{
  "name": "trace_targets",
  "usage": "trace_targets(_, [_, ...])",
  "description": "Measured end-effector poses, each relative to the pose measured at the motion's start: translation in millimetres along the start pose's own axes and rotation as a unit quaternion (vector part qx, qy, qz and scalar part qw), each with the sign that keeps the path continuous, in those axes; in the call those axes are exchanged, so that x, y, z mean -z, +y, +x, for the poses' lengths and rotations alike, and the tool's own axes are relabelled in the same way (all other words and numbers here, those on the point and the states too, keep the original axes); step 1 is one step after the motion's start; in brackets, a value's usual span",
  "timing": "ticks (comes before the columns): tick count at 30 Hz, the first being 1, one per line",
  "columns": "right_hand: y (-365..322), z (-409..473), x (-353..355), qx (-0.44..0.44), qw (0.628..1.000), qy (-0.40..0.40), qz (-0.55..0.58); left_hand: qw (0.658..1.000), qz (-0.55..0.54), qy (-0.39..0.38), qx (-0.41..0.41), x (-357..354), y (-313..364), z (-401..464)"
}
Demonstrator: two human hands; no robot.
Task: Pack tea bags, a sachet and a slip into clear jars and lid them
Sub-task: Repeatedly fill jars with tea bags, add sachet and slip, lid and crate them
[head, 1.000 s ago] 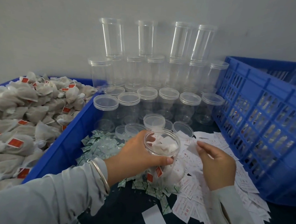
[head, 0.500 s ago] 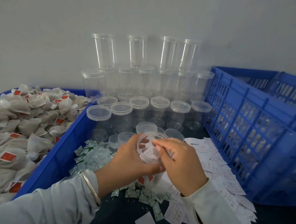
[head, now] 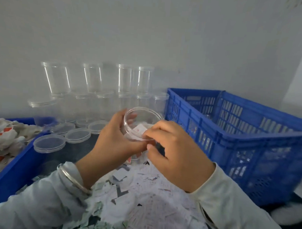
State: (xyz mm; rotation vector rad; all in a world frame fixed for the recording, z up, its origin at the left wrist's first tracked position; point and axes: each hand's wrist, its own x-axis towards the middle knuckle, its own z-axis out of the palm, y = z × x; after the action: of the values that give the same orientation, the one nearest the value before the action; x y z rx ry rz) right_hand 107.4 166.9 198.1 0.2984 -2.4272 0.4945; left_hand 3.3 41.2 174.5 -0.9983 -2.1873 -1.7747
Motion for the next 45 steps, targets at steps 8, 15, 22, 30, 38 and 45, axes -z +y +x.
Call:
trace_targets(8, [39, 22, 72, -0.04, 0.994, 0.072, -0.075, 0.996, -0.017, 0.005, -0.082, -73, 58, 58])
trace_targets(15, [82, 51, 140, -0.042, 0.982, 0.112, -0.148, 0.986, -0.097, 0.018, -0.135, -138, 94, 107])
trace_targets(22, [171, 56, 178, -0.116, 0.974, 0.092, -0.172, 0.994, 0.043, -0.096, -0.021, -200, 74, 140])
trace_targets(30, [290, 22, 165, -0.341, 0.889, -0.103, -0.287, 0.961, 0.23, -0.155, -0.016, -224, 42, 143])
trace_targets(38, [302, 13, 141, -0.392, 0.672, -0.464, -0.425, 0.963, 0.225, -0.147, -0.033, -224, 39, 146])
trace_targets(45, [298, 13, 137, -0.436, 0.713, -0.419, -0.356, 0.962, 0.227, -0.148, -0.039, -223, 39, 147])
